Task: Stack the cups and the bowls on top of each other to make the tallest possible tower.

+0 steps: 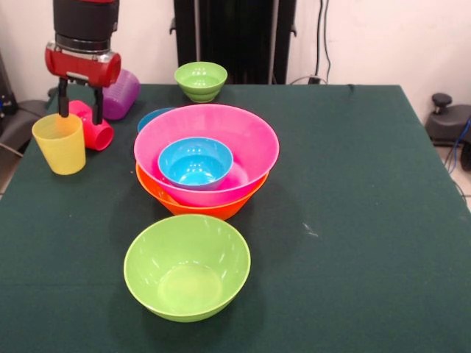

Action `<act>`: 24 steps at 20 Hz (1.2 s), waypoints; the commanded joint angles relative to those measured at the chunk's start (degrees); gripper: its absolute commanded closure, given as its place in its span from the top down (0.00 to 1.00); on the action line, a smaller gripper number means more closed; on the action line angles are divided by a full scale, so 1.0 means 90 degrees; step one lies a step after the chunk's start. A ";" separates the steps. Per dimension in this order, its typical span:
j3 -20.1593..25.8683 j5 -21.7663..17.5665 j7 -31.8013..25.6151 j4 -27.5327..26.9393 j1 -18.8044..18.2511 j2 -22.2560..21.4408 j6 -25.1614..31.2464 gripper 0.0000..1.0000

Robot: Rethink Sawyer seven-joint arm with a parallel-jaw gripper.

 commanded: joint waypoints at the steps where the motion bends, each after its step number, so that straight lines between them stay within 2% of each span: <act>1: 0.0293 -0.0125 0.0092 -0.0403 0.0227 0.0402 -0.0191 1.00; 11: 0.0267 -0.0231 0.0066 -0.0602 0.0218 0.0587 -0.0307 1.00; 24: 0.0075 -0.0383 0.0108 -0.1022 0.0290 0.1226 -0.0742 1.00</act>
